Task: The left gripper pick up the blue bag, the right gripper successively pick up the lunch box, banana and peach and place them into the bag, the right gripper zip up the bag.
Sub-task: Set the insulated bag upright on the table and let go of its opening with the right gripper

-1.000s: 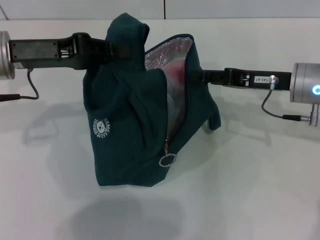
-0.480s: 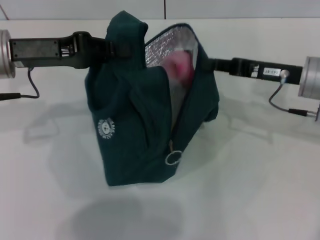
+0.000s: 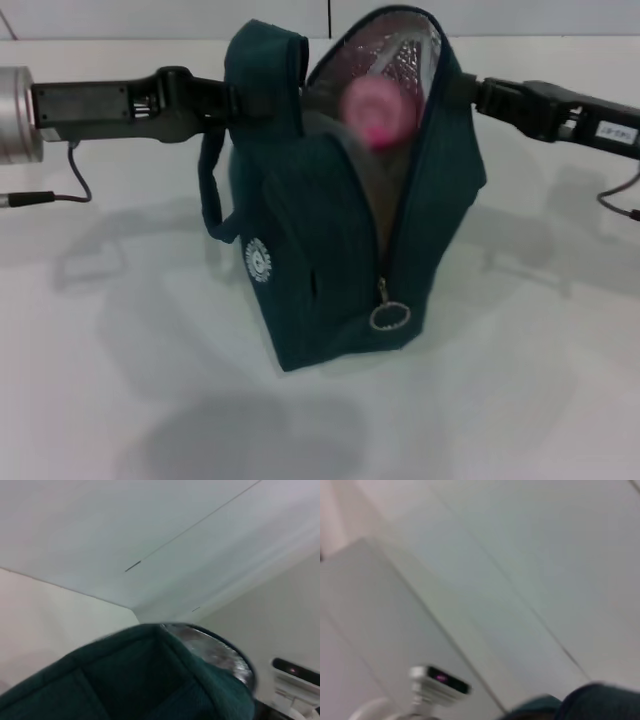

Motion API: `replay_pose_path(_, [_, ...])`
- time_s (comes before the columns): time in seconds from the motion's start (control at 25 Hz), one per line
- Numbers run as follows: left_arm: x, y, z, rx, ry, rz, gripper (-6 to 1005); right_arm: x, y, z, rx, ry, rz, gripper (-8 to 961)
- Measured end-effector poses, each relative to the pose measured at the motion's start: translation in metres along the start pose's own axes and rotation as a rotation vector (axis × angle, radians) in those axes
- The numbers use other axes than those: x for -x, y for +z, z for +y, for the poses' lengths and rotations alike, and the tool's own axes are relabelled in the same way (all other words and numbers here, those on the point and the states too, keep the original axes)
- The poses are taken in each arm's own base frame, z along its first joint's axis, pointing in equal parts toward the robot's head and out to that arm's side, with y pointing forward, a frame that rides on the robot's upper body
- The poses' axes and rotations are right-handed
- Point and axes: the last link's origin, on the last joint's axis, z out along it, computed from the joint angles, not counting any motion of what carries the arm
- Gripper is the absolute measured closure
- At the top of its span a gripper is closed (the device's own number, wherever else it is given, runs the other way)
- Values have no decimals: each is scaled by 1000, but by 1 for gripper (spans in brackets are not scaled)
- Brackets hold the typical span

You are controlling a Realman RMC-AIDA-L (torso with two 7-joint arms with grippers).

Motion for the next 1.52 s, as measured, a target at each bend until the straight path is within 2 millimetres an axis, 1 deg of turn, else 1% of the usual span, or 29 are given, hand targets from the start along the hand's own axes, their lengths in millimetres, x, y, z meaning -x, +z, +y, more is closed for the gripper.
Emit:
replay_pose_path(0.08, [2, 4, -3, 4, -24, 3, 875, 1, -5, 7, 37, -29, -1, 930])
replay_pose_path(0.2, [7, 11, -9, 1, -53, 5, 875, -2, -10, 12, 66, -59, 3, 930])
replay_pose_path(0.4, [14, 21, -12, 5, -68, 5, 874, -9, -17, 9, 43, -62, -2, 930])
replay_pose_path(0.6, [16, 30, -13, 0, -62, -13, 873, -3, -25, 10, 40, -98, -23, 929])
replay_pose_path(0.68, [17, 32, -13, 1, -58, -19, 873, -2, -26, 10, 44, -104, -22, 929])
replay_pose_path(0.84, [23, 31, -16, -13, -66, -31, 872, -5, -26, 11, 47, -111, -18, 929])
replay_pose_path(0.96, [25, 29, -18, -17, -74, -28, 872, -13, -22, 11, 54, -110, 4, 929])
replay_pose_path(1.0, [29, 26, -20, -23, -85, -20, 872, -16, -21, 12, 58, -109, 14, 929])
replay_pose_path(1.16, [32, 23, -22, -27, -93, -14, 871, -22, -19, 13, 73, -95, 36, 929])
replay_pose_path(1.52, [36, 22, -23, -23, -105, -20, 870, -28, -25, 16, 84, -74, 32, 930])
